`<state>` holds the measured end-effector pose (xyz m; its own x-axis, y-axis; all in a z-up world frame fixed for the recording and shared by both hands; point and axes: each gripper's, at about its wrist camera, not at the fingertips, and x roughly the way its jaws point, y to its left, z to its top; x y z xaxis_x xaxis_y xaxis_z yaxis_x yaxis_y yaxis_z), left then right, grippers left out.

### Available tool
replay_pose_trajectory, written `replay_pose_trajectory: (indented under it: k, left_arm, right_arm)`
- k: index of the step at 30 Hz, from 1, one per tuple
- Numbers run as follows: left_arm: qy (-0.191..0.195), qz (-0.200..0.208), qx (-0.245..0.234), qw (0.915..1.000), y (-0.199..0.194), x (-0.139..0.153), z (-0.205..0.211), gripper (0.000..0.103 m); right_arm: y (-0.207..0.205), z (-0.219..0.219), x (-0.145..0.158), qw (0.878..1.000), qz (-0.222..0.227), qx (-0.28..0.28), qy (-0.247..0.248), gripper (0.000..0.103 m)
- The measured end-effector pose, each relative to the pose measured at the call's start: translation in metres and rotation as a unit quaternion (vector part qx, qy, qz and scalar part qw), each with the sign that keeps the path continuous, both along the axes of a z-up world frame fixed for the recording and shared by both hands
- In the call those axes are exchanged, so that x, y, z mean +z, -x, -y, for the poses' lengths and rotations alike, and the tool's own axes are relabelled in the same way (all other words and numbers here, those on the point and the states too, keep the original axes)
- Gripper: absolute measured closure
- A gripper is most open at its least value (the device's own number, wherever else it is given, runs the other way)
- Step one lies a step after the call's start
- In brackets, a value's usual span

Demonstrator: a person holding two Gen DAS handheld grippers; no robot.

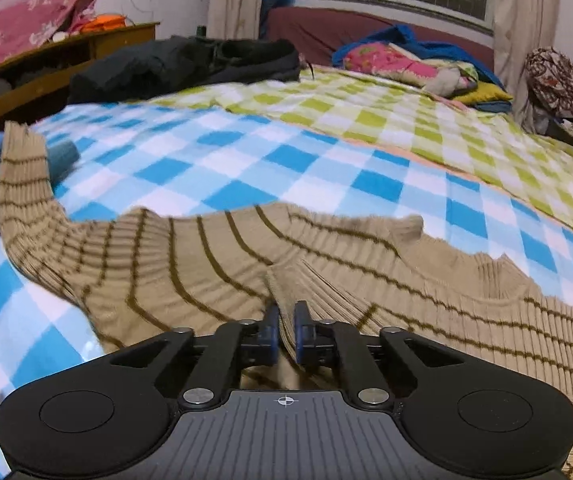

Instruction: Fold small clothes

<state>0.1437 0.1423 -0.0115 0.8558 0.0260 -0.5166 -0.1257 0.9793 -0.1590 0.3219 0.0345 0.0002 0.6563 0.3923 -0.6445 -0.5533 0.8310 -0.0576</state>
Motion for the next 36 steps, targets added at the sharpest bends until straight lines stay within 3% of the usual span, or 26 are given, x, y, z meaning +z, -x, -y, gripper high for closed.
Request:
replay_pose_trajectory:
  k: [6, 13, 21, 25, 29, 31, 36]
  left_arm:
    - [-0.003, -0.002, 0.005, 1.0000, 0.000, 0.000, -0.002, 0.001]
    - [0.007, 0.000, 0.010, 0.9999, -0.001, 0.000, -0.007, 0.001]
    - [0.011, -0.003, 0.019, 0.9998, -0.002, -0.002, -0.011, 0.001]
    - [0.010, -0.004, 0.022, 0.9997, -0.004, -0.003, -0.013, 0.000]
    - [0.012, -0.007, 0.024, 0.9996, -0.005, -0.005, -0.015, 0.001]
    - [0.012, -0.006, 0.025, 0.9996, -0.005, -0.005, -0.016, 0.001]
    - [0.016, -0.007, 0.029, 0.9994, -0.006, -0.005, -0.019, 0.001]
  right_arm:
    - [0.015, -0.023, 0.004, 0.999, 0.007, 0.040, -0.015, 0.103]
    - [0.018, -0.017, -0.003, 0.999, 0.008, 0.024, -0.026, 0.102]
    - [0.016, 0.017, -0.009, 1.000, 0.014, 0.019, -0.018, 0.072]
    - [0.018, 0.007, -0.013, 0.999, 0.030, 0.033, -0.006, 0.069]
    - [0.012, -0.005, -0.018, 0.998, 0.048, 0.025, 0.024, 0.071]
    - [0.007, -0.005, -0.018, 0.999, 0.042, 0.016, 0.021, 0.089]
    - [0.015, -0.007, -0.009, 0.999, 0.042, 0.022, -0.010, 0.091]
